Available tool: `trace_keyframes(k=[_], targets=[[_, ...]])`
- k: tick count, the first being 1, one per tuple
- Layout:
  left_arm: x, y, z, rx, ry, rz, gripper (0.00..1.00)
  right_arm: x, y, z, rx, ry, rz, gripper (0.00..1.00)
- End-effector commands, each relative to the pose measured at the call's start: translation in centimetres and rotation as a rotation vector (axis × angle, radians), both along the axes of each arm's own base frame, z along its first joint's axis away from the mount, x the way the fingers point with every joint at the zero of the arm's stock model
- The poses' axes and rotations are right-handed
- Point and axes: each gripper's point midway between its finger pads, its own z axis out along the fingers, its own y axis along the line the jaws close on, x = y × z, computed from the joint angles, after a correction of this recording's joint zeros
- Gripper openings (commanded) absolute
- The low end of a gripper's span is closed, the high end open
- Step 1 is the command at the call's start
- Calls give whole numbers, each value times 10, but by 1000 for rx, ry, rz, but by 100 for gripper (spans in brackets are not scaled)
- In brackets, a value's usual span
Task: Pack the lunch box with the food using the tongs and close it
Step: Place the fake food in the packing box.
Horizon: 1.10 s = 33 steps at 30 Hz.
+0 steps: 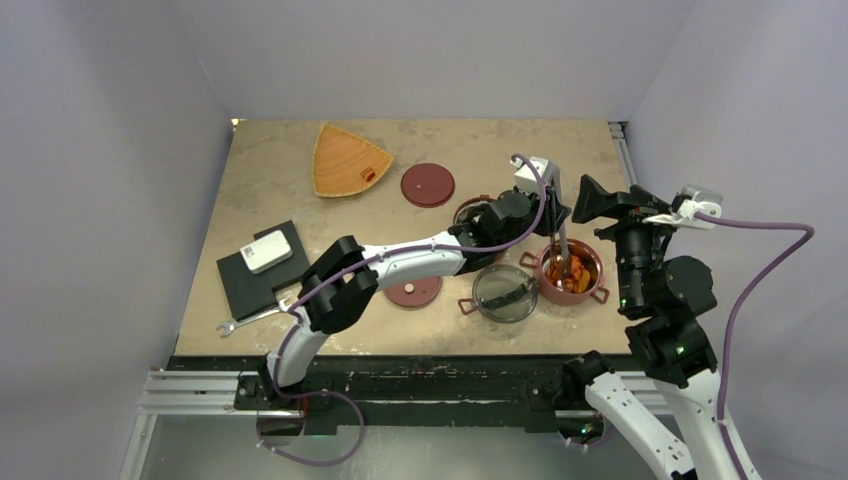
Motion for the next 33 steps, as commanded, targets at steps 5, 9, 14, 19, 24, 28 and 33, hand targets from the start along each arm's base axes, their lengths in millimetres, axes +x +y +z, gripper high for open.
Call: trace_keyframes(k=[5, 9, 14, 19, 24, 28, 33], targets=[[2, -2, 42, -71, -64, 6, 32, -14, -9, 25, 29, -69, -14, 95], [2, -1, 43, -72, -68, 10, 33, -15, -10, 25, 30, -69, -16, 95], [2, -1, 45, -76, -72, 10, 34, -16, -10, 26, 30, -71, -16, 95], [2, 0, 47, -77, -75, 10, 35, -15, -10, 25, 30, -68, -16, 95], [1, 0, 48, -79, -78, 10, 36, -16, -10, 26, 31, -70, -17, 95], [1, 2, 52, -83, -84, 11, 35, -16, -11, 27, 31, -72, -19, 95], [-2, 22, 84, -113, -135, 45, 30, -20, -13, 31, 36, -82, -25, 95]])
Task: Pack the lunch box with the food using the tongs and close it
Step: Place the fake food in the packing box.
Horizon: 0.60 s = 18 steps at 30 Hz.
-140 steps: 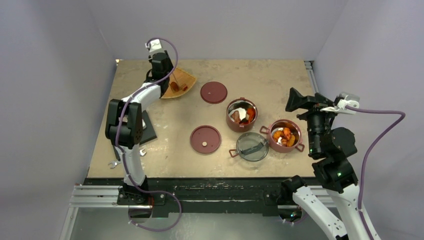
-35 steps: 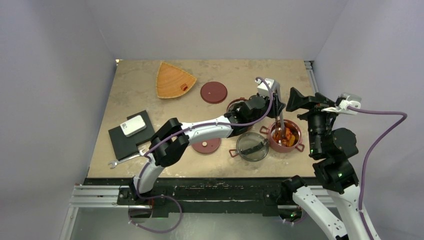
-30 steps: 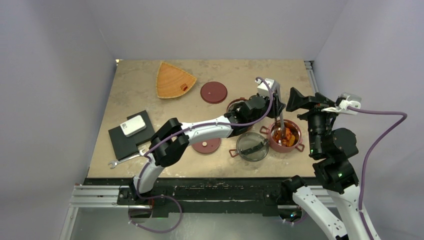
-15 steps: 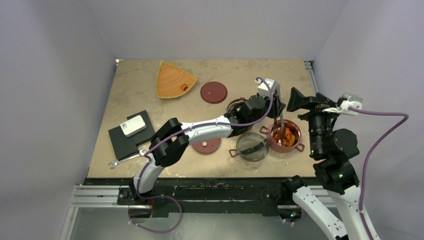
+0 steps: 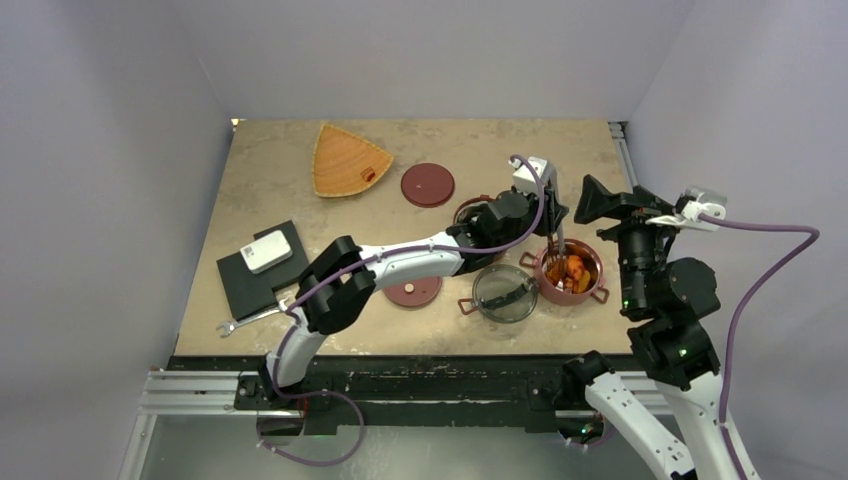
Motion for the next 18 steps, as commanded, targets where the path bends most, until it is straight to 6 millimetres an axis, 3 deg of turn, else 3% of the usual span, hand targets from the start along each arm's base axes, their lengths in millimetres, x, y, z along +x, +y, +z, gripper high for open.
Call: trace_keyframes(k=[1, 5, 9, 13, 18], targets=[[-5, 25, 98, -137, -132, 36, 30, -18, -12, 30, 35, -83, -22, 95], [-8, 47, 136, -136, -185, 51, 30, -22, -13, 35, 43, -96, -20, 95], [5, 87, 161, -132, -215, 115, 29, -24, -14, 37, 48, -105, -18, 95], [39, 141, 171, -75, -224, 222, 30, -24, -14, 37, 48, -104, -18, 95], [89, 220, 169, 54, -239, 400, 29, -23, -13, 33, 47, -97, -15, 95]])
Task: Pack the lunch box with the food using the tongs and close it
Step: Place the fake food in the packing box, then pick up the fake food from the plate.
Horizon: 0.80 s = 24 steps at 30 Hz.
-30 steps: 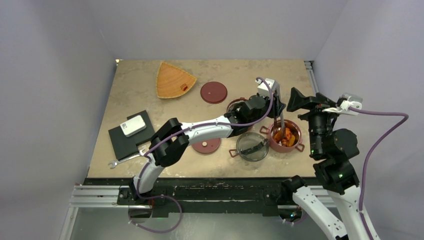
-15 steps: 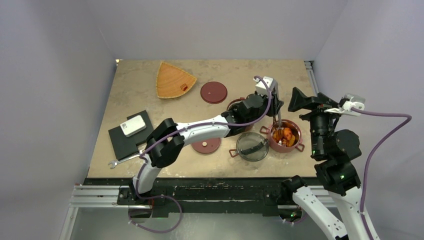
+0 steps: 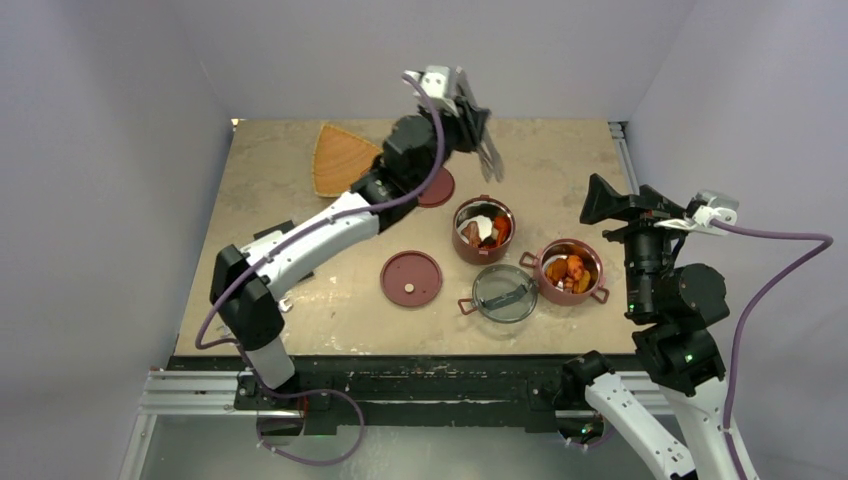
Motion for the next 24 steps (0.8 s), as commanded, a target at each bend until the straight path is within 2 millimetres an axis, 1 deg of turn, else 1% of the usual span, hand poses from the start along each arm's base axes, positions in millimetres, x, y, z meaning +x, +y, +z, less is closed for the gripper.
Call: trace_keyframes(k=[1, 4, 6, 7, 11, 13, 17, 24], targets=[[44, 75, -12, 134, 15, 187, 29, -14, -8, 20, 32, -62, -10, 95], [73, 120, -19, 177, 36, 262, 30, -13, -7, 17, 32, -56, -8, 95], [89, 148, -27, 200, 64, 309, 30, -13, -7, 16, 33, -54, -8, 95], [98, 165, -32, 209, 77, 344, 31, -12, -7, 16, 33, -53, -8, 95], [121, 216, -54, 226, 132, 484, 32, -12, -6, 16, 32, -53, -5, 95], [128, 236, -64, 220, 140, 549, 32, -12, -6, 16, 31, -51, -6, 95], [143, 266, -79, 201, 147, 653, 33, -13, -8, 17, 28, -53, -11, 95], [171, 297, -112, 165, 179, 748, 33, -16, -11, 17, 27, -53, -22, 95]])
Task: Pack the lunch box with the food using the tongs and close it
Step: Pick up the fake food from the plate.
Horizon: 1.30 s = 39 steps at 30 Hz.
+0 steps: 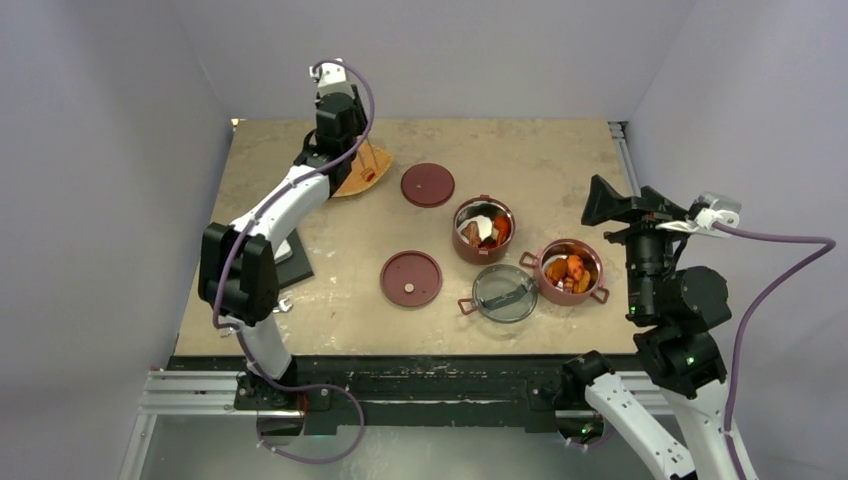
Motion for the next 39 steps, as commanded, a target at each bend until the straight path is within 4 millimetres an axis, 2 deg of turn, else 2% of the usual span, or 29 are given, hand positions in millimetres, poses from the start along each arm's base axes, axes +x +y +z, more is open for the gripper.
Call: trace_keyframes(k=[1, 7, 19, 39], targets=[[18, 24, 1, -54, -75, 88, 34, -14, -10, 17, 24, -51, -21, 95], [29, 35, -20, -75, -62, 125, 35, -15, -12, 18, 13, -49, -34, 95], [41, 36, -51, -92, -25, 134, 36, -12, -11, 17, 7, -45, -32, 96], [50, 41, -80, -133, 11, 115, 37, -11, -11, 16, 5, -40, -33, 96]])
